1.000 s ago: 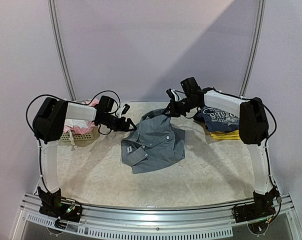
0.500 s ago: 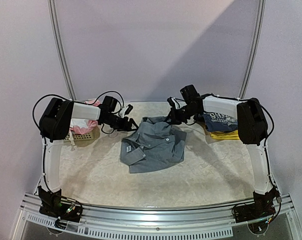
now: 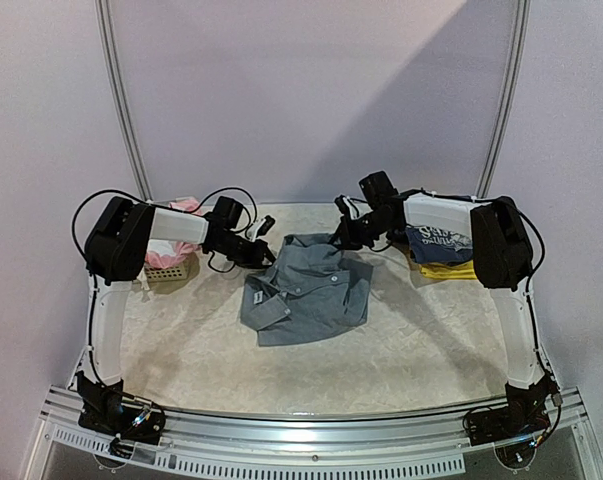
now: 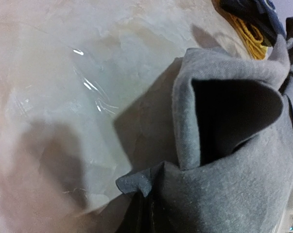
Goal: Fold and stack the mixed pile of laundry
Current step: Pick up the crumpled shirt from the center of the board.
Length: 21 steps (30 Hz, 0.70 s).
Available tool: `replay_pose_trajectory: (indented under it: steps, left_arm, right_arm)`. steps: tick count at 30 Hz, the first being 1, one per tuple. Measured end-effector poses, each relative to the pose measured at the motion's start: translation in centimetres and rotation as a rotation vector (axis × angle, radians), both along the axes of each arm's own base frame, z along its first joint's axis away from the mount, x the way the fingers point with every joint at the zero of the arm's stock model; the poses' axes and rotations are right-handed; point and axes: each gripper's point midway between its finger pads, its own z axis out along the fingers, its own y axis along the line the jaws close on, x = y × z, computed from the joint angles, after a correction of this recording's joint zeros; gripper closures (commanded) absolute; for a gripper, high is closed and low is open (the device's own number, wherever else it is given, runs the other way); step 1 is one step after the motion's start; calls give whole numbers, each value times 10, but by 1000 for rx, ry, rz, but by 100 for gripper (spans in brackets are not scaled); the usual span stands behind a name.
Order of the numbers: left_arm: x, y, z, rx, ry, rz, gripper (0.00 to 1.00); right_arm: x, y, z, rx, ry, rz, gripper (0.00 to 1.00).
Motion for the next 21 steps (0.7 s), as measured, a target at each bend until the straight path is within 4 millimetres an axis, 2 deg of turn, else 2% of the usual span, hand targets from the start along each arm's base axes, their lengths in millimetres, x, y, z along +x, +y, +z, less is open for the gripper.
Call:
replay_pose_trajectory:
  steps: [8,10,13,15,17,19,21]
  left_arm:
    - [-11,4,-1,-6,23,24,100]
    - [-13,8,12,3,11,45,100]
    - [-8,13,48,7,-56,82,100]
    - [-2,17,85,0,-131,111,100]
    - [2,21,123,-5,-207,139,100]
    - [8,25,160,-11,-280,168,100]
    - [15,29,189,-8,-340,198,100]
  right_arm:
    - [3,5,7,33,-10,-2,100]
    - [3,5,11,41,-11,-2,100]
    - [5,7,26,54,-28,-3,100]
    - [10,10,49,75,-64,-5,100]
    - [17,12,80,104,-119,-11,100]
    - [25,15,123,146,-196,-24,100]
    - [33,16,170,192,-285,-42,100]
